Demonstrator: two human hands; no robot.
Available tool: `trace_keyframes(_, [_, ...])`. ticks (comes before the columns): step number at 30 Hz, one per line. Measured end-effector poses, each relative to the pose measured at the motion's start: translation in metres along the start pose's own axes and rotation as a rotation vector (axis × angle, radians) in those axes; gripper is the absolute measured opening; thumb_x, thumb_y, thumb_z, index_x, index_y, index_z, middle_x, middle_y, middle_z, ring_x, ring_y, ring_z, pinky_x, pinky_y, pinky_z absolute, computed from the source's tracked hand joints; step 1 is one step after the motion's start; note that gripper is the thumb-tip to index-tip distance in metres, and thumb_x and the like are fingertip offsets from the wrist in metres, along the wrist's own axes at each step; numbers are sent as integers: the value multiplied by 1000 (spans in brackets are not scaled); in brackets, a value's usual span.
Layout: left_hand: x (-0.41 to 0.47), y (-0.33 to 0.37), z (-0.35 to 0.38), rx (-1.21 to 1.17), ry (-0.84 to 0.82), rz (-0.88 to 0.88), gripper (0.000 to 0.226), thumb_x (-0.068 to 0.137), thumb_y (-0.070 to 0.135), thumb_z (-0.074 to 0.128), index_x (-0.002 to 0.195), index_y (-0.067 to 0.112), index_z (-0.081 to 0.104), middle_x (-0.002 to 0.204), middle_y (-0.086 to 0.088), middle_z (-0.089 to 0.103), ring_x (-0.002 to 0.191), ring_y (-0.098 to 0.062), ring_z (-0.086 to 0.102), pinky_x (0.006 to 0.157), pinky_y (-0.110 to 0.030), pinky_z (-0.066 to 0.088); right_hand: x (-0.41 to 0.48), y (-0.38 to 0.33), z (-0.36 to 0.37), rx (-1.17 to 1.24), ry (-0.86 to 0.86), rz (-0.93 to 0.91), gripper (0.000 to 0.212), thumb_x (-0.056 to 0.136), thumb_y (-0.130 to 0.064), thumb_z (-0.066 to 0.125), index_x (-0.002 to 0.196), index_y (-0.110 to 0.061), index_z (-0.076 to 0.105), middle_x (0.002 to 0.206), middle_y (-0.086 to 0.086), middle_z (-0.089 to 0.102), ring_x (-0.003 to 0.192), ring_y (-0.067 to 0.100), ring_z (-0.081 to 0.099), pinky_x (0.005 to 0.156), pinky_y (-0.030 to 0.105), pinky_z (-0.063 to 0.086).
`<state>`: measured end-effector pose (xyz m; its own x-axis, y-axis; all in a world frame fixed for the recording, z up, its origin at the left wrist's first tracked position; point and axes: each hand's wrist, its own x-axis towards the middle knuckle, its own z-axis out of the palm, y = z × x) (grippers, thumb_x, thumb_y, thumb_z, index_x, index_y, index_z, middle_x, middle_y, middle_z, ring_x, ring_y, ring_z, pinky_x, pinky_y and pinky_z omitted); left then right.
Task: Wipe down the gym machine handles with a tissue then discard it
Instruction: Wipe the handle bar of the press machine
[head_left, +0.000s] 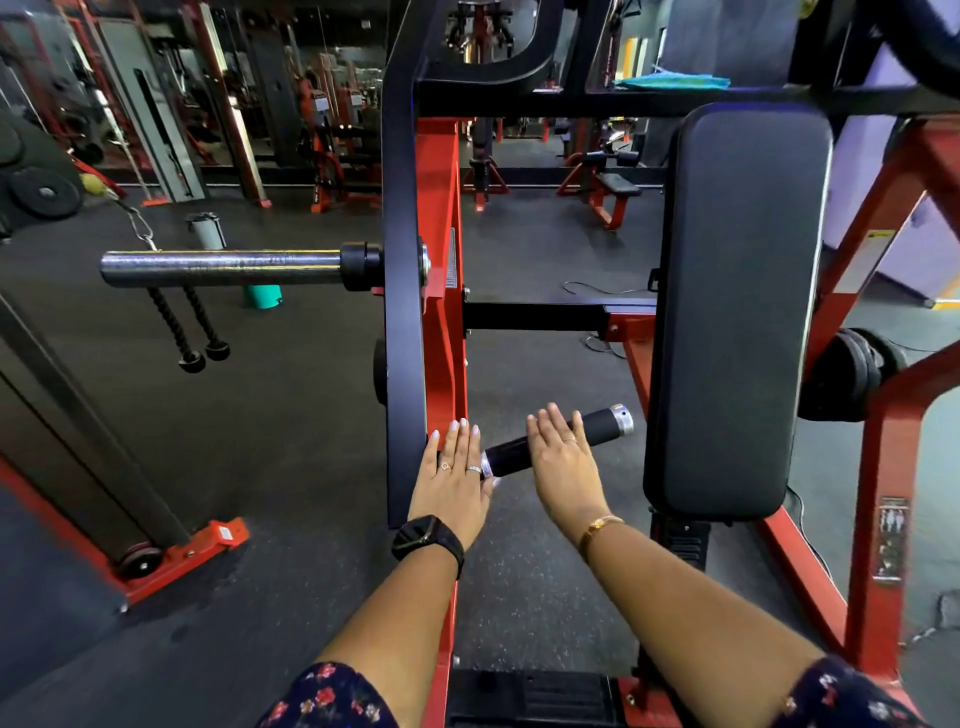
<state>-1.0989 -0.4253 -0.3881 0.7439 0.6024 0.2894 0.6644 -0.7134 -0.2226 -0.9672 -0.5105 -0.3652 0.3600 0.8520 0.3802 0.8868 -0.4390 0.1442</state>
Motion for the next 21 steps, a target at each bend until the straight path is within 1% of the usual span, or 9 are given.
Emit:
trace_keyframes(3, [1,-1,0,18,-10,19,65,105,40,15,149,3,-16,161,-16,-9,148,-29,-13,107,-46,-27,0,-29,0,42,-81,-151,61,98,-9,39,151,-3,10,159,14,15,148,27,3,116,45,-8])
trace_keyframes(4, [1,-1,1,31,-13,29,64,105,38,16,146,3,-18,161,-16,-10,148,-29,-14,106,-47,-28,-8,-34,4,65,-55,-218,64,95,-7,43,151,-4,13,159,13,16,147,26,3,116,43,-6])
trace_keyframes(7, [1,-1,0,-1,26,19,65,104,40,20,145,4,-15,161,-15,-2,149,-28,-7,109,-47,-27,-33,-20,20,103,72,-271,68,77,2,53,143,-4,38,150,13,37,141,25,26,119,45,18])
trace_keyframes(10, [1,0,-1,-22,20,1,67,103,45,25,148,4,-3,161,-15,6,150,-26,3,112,-45,-22,-39,14,19,85,100,-164,66,76,7,39,142,-1,42,147,16,40,138,30,36,117,47,20])
trace_keyframes(14, [1,1,-7,-68,4,-30,72,97,46,40,150,9,9,159,-11,20,148,-23,16,114,-45,-20,-10,10,7,78,49,11,60,69,6,58,128,4,56,130,21,58,127,35,50,107,52,28])
trace_keyframes(16, [1,2,-9,-58,12,-25,71,100,46,31,149,9,-6,160,-9,2,150,-22,3,107,-43,-32,-3,-6,7,91,49,-34,62,71,2,68,130,4,53,132,21,56,130,34,47,109,51,24])
trace_keyframes(18, [1,4,-8,-37,-8,-10,69,102,46,22,145,10,-18,155,-5,-17,149,-21,-10,98,-42,-40,-11,-23,9,110,32,-164,64,78,-2,61,139,0,43,144,17,45,138,30,36,113,48,17])
trace_keyframes(19, [3,5,-8,-17,-27,-9,69,102,46,22,143,9,-20,156,-6,-18,149,-22,-11,96,-42,-41,-18,-25,12,121,33,-229,62,79,-2,56,140,-2,44,146,14,43,139,27,34,114,46,19])
trace_keyframes(21, [6,2,-7,-40,-43,-35,70,100,46,23,147,5,-9,161,-12,0,150,-23,-3,102,-42,-36,-32,-13,19,101,48,-284,59,81,0,38,139,-5,45,147,12,42,138,24,34,117,45,23])
